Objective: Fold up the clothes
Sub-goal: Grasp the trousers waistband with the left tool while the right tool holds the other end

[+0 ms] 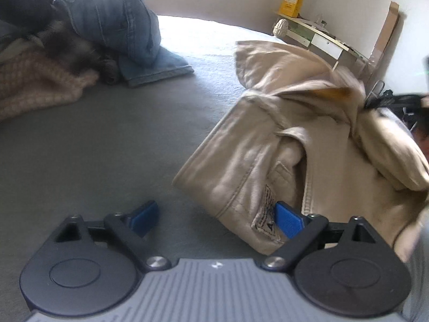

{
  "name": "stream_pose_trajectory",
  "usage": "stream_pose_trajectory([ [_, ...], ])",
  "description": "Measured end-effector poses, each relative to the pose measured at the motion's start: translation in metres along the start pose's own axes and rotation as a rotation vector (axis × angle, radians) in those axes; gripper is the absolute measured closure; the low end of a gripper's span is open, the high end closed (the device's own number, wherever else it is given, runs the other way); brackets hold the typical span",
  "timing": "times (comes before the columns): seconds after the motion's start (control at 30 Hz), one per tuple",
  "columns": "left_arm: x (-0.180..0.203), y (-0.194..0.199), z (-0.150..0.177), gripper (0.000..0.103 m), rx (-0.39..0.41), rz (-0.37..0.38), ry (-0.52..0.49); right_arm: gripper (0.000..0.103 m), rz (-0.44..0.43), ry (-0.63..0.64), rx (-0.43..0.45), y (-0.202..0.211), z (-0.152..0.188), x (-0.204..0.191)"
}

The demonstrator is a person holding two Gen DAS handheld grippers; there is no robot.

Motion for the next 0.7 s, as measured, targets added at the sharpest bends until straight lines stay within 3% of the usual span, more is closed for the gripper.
stream_pose_trajectory([
  [0.07,0.002,-0.001,-0.003,0.014,0.006,0.023,0.014,0.093,-0.014,-0.125,-0.083,-0.025,0.011,0.023],
  [0.13,0.002,-0.002,-0.006,0.023,0.01,0.046,0.034,0.092,-0.06,-0.187,-0.082,-0.026,0.012,0.03],
  [0.2,0.001,-0.005,-0.008,0.028,0.011,0.063,0.06,0.09,-0.075,-0.144,-0.049,-0.013,0.011,0.027],
  [0.3,-0.003,-0.011,-0.013,0.029,0.016,0.068,0.097,0.083,-0.055,0.126,0.052,0.022,0.01,0.005],
  [0.4,-0.004,-0.015,-0.017,0.034,0.03,0.06,0.123,0.041,-0.079,0.465,0.196,0.064,0.017,-0.035],
  [0.5,-0.003,-0.018,-0.018,0.04,0.037,0.047,0.129,0.02,-0.146,0.696,0.305,0.095,0.033,-0.072],
  [0.57,-0.001,-0.019,-0.019,0.049,0.044,0.04,0.134,0.019,-0.176,0.809,0.305,0.095,0.047,-0.094],
  [0.67,0.005,-0.014,-0.021,0.067,0.059,0.029,0.132,0.02,-0.145,0.972,0.27,0.061,0.062,-0.115],
  [0.7,0.006,-0.011,-0.022,0.079,0.07,0.02,0.125,0.026,-0.143,0.992,0.252,0.049,0.063,-0.12],
])
Point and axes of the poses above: each gripper's, at about its wrist camera, not at the fingertips, and y roughly against the way its jaws point, x to its right, z to its underside, the point moved 10 cm from there along -y, roughly the way its jaws point, and after that the axes turned 14 degrees about -y, right-handed, at the moved point
